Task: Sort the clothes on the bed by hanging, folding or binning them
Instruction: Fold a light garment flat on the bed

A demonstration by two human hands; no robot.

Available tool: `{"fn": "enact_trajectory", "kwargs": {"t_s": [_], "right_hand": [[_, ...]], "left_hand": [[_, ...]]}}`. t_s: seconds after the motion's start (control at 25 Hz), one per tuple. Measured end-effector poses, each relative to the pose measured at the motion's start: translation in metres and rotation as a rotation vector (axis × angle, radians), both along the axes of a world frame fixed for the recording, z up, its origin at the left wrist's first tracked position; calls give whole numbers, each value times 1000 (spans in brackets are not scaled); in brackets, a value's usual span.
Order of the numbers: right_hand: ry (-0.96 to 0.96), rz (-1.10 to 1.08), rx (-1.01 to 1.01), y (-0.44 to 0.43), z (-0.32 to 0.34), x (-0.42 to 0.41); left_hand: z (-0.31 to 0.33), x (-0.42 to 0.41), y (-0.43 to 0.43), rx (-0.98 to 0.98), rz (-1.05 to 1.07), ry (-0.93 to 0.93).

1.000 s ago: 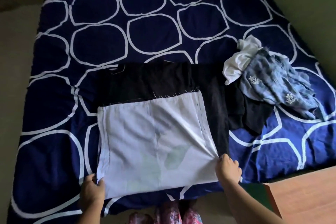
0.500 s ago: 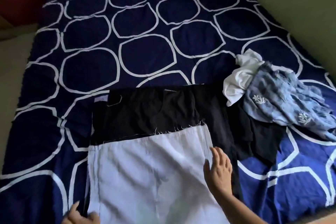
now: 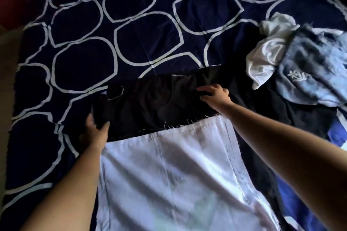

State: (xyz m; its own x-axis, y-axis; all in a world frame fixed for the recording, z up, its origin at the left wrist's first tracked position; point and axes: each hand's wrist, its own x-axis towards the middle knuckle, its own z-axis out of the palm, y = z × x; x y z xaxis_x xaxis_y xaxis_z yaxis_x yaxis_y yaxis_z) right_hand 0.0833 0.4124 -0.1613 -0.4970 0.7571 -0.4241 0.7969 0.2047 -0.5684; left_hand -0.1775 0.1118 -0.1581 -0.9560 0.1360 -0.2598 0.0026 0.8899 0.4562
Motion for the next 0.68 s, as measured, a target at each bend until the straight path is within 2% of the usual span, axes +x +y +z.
{"fn": "enact_trajectory", "kwargs": {"t_s": [0.16, 0.2, 0.32, 0.52, 0.6, 0.68], "right_hand": [[163, -12, 4, 9, -3, 6], [160, -3, 8, 11, -1, 12], [106, 84, 72, 17, 5, 29], [160, 67, 234, 38, 23, 39], [4, 124, 299, 32, 25, 48], [-31, 95, 350, 0, 19, 64]], "left_hand": [[-20, -18, 12, 115, -47, -125], [-21, -18, 14, 78, -60, -132], [-26, -19, 21, -113, -108, -21], [-1, 3, 65, 35, -139, 264], [6, 28, 76, 39, -85, 361], [1, 69, 70, 30, -94, 372]]}}
